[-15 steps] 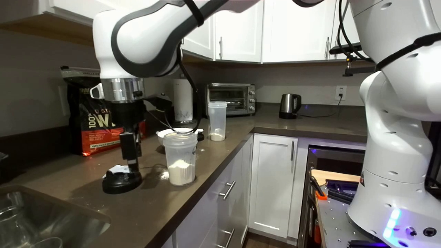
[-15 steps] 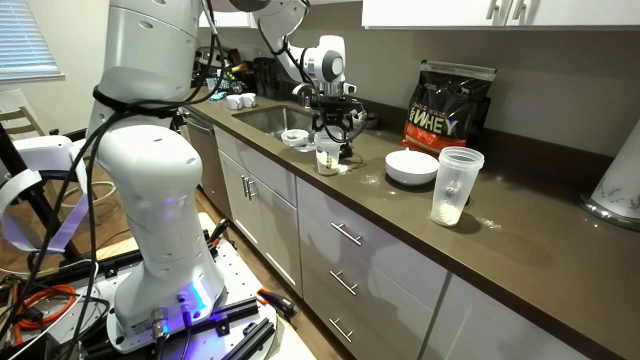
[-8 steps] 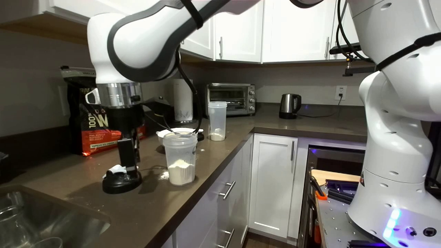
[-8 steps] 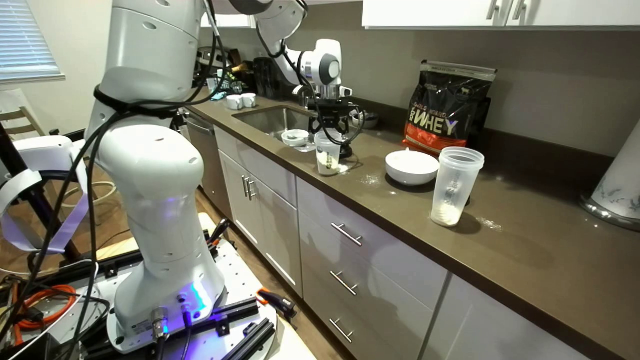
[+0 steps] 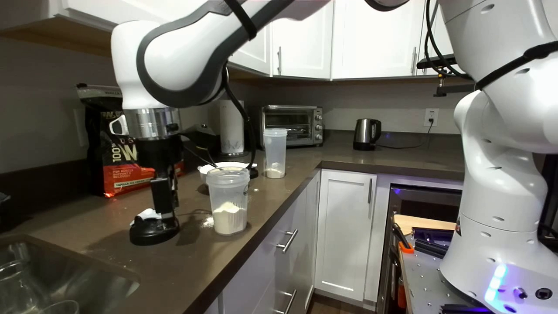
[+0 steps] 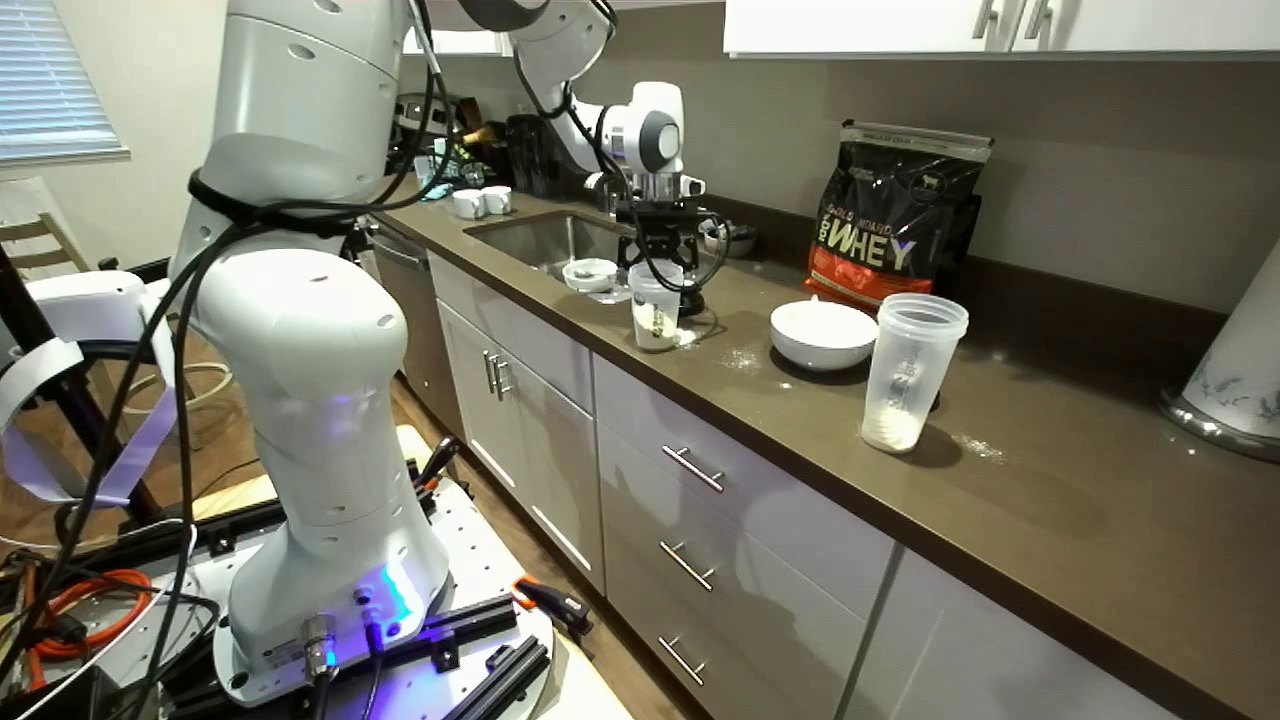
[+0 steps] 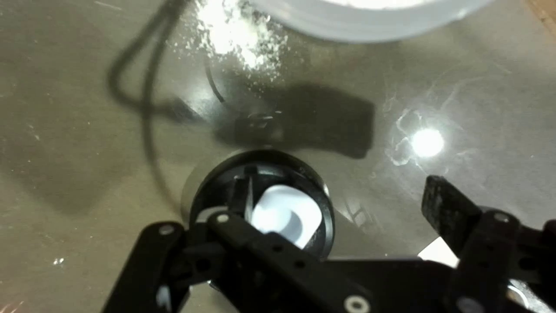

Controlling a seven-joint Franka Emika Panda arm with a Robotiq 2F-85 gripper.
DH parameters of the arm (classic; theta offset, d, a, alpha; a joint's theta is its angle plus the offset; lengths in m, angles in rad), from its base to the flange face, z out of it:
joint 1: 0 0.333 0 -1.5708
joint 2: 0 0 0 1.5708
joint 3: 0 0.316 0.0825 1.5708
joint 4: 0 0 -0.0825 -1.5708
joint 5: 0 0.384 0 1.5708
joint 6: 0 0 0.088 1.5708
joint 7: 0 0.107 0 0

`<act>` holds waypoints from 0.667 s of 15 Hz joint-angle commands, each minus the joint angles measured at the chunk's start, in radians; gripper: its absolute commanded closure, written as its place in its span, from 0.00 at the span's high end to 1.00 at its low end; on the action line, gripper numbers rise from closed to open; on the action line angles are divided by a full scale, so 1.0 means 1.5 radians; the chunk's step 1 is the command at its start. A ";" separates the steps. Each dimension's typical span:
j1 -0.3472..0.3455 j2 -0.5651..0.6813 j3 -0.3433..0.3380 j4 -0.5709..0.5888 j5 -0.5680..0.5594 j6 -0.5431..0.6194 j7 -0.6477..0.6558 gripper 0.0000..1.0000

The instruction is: Place the lid on the shorter shaker bottle

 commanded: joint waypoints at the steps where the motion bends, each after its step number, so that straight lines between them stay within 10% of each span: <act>1: 0.001 0.006 -0.004 0.004 -0.020 -0.001 0.011 1.00; 10: -0.001 0.017 -0.013 0.009 -0.021 0.026 0.024 1.00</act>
